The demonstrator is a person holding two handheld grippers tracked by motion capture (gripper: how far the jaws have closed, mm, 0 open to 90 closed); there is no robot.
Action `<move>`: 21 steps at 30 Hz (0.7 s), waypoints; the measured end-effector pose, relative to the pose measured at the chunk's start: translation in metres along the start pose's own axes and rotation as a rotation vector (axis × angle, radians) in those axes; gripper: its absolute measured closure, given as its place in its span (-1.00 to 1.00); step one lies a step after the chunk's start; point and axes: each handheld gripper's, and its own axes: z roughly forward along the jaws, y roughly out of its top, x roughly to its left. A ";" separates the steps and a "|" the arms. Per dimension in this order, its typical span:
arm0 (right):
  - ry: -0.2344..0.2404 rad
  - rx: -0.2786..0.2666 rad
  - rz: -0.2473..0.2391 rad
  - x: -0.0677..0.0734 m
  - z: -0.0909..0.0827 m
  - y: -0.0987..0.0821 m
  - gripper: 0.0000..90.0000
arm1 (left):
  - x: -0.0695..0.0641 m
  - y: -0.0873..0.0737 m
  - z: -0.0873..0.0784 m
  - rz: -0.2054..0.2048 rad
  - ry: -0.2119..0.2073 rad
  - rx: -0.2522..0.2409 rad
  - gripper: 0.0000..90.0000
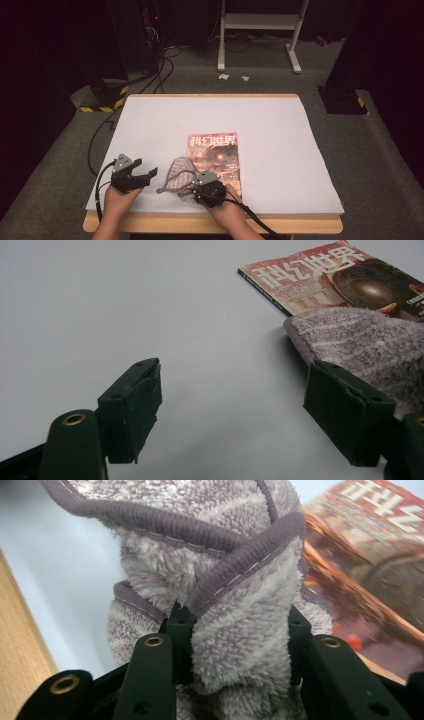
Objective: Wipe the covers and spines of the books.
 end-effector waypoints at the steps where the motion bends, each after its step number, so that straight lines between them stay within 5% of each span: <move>1: 0.000 -0.005 -0.003 0.001 0.001 0.000 0.37 | 0.000 0.000 0.000 0.000 -0.001 0.000 -0.48; 6: -0.005 -0.005 -0.003 -0.003 -0.003 -0.004 0.37 | -0.001 0.000 0.000 0.005 -0.001 0.003 -0.48; 21: -0.116 0.004 0.083 -0.047 -0.048 -0.050 0.37 | -0.001 -0.001 0.001 0.008 -0.006 0.009 -0.48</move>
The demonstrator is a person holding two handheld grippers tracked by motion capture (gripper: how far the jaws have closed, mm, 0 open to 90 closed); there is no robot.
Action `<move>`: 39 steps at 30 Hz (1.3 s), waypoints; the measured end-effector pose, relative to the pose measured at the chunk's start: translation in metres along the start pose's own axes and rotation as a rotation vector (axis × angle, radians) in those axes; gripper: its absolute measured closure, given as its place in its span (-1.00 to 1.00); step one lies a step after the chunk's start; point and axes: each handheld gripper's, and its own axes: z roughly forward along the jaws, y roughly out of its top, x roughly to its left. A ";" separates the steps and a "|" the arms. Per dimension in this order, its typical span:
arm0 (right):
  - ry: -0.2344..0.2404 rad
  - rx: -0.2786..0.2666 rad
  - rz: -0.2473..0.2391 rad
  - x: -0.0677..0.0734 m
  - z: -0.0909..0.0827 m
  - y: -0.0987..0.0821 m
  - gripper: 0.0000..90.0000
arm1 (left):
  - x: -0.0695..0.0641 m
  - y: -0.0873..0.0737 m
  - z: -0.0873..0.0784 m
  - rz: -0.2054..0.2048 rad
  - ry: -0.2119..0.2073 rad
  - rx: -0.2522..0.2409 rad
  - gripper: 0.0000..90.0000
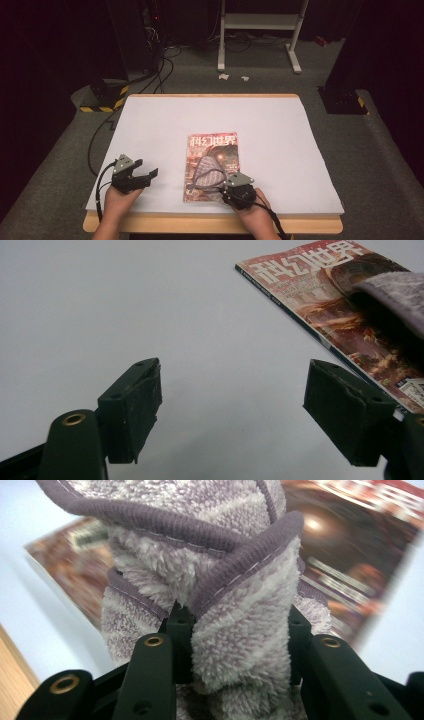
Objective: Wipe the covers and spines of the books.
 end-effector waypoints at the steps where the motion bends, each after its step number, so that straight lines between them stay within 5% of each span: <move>1: -0.014 -0.003 0.021 -0.007 -0.006 -0.007 0.37 | 0.000 0.000 0.000 0.000 -0.001 0.001 -0.48; 8: -0.055 -0.011 0.080 -0.028 -0.020 -0.022 0.37 | -0.001 -0.001 0.001 0.003 -0.001 0.006 -0.48; 16: -0.066 -0.015 0.097 -0.035 -0.021 -0.025 0.37 | -0.001 -0.001 0.002 0.004 -0.001 0.010 -0.48; 28: -0.091 -0.065 0.107 -0.039 -0.028 -0.002 0.38 | 0.000 -0.001 0.004 0.008 -0.008 0.013 -0.48; 31: -0.101 -0.066 0.100 -0.041 -0.025 0.006 0.38 | -0.001 -0.001 0.003 0.006 -0.009 0.010 -0.48; 39: -0.109 0.025 0.123 -0.057 0.018 0.019 0.37 | 0.000 0.000 0.004 0.004 -0.011 0.012 -0.48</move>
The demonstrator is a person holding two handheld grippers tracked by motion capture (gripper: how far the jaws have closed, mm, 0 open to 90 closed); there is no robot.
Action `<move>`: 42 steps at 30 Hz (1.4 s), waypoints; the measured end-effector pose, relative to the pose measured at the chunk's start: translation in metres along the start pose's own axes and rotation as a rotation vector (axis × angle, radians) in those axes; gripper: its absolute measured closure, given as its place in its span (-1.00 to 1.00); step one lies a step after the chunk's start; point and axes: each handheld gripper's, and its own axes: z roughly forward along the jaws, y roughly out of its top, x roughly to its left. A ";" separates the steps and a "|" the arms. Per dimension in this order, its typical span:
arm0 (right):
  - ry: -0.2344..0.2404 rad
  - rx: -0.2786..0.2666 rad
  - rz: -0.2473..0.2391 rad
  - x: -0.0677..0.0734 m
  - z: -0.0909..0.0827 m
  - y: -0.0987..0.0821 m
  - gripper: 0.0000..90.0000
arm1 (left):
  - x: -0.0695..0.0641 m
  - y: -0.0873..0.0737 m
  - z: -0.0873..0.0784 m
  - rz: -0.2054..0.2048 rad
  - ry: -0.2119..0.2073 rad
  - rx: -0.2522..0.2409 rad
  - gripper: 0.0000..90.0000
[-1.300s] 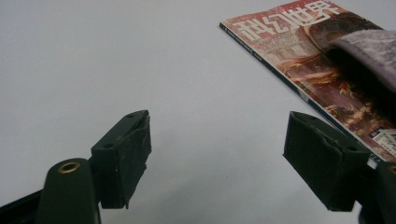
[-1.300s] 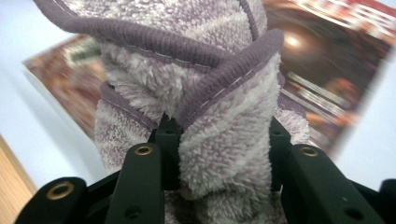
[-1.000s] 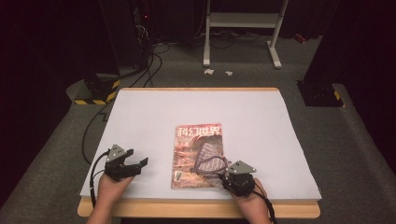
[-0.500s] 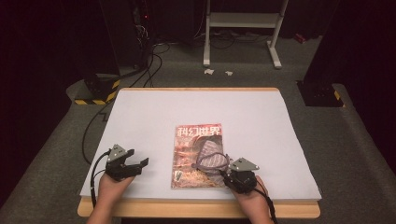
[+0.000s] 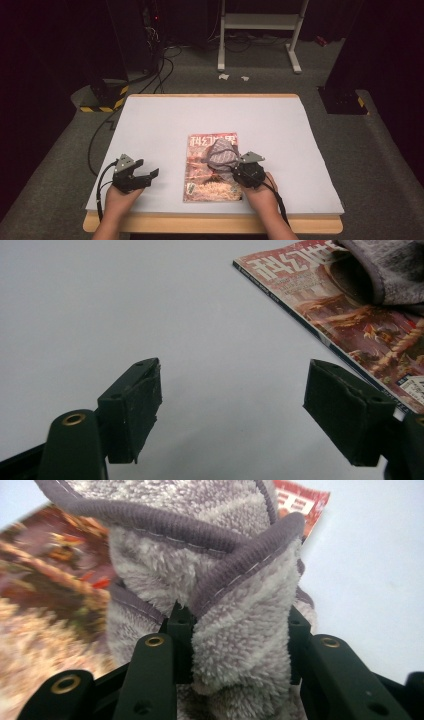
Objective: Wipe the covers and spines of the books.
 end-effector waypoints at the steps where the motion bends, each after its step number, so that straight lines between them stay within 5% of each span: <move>1: -0.003 0.007 -0.001 0.000 0.003 0.000 0.37 | 0.000 0.000 0.000 0.002 0.000 -0.001 -0.48; 10: -0.012 0.021 -0.023 0.004 0.007 0.004 0.35 | -0.002 0.000 0.001 0.008 -0.008 0.003 -0.48; 21: 0.016 0.029 -0.076 0.028 0.022 0.021 0.34 | -0.001 0.000 -0.001 0.001 -0.005 -0.003 -0.48; 32: 0.121 0.017 -0.154 0.088 0.046 0.047 0.34 | 0.008 -0.001 -0.007 -0.005 0.029 -0.002 -0.49; 35: 0.151 0.008 -0.178 0.106 0.050 0.052 0.34 | 0.021 -0.002 -0.016 -0.062 0.041 -0.037 -0.48; 42: 0.127 0.013 -0.159 0.091 0.048 0.049 0.33 | 0.018 -0.001 -0.010 -0.035 0.036 -0.017 -0.48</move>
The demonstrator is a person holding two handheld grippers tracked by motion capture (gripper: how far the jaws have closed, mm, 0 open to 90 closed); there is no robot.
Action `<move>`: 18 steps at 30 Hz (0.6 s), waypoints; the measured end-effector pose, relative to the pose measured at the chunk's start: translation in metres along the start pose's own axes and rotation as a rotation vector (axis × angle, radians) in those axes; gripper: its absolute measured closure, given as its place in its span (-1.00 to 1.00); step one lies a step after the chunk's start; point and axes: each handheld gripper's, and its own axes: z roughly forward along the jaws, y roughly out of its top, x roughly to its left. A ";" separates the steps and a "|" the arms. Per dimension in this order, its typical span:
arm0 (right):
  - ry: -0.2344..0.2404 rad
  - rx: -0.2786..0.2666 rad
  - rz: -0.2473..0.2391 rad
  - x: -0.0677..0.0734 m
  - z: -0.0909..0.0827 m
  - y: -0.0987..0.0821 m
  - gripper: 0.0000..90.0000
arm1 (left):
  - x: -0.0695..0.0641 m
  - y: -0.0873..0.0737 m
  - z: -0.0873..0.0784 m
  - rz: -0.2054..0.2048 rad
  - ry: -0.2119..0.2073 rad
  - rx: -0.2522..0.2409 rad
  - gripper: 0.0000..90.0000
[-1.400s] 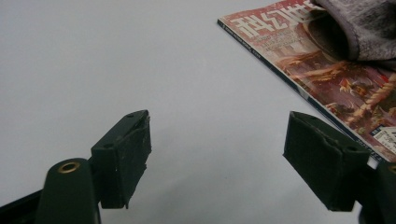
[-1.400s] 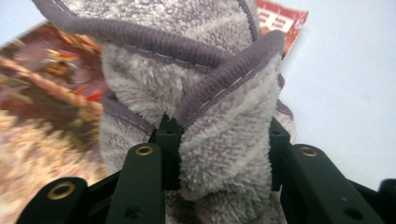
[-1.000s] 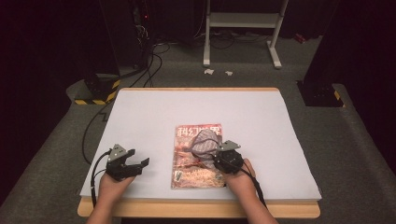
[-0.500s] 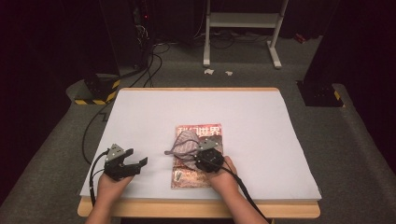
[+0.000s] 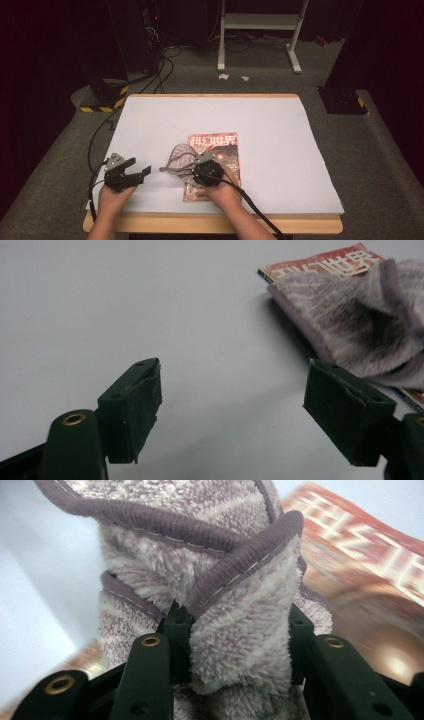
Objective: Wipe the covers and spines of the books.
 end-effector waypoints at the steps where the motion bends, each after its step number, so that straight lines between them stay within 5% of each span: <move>1: -0.008 -0.001 0.010 -0.005 -0.002 -0.003 0.33 | 0.000 0.000 0.001 0.002 -0.001 0.004 -0.48; 11: -0.119 -0.004 0.141 -0.063 -0.038 -0.048 0.34 | -0.007 0.003 0.007 0.016 -0.014 0.010 -0.48; 18: -0.162 -0.003 0.196 -0.085 -0.056 -0.066 0.34 | -0.008 0.002 0.007 0.016 -0.012 0.014 -0.48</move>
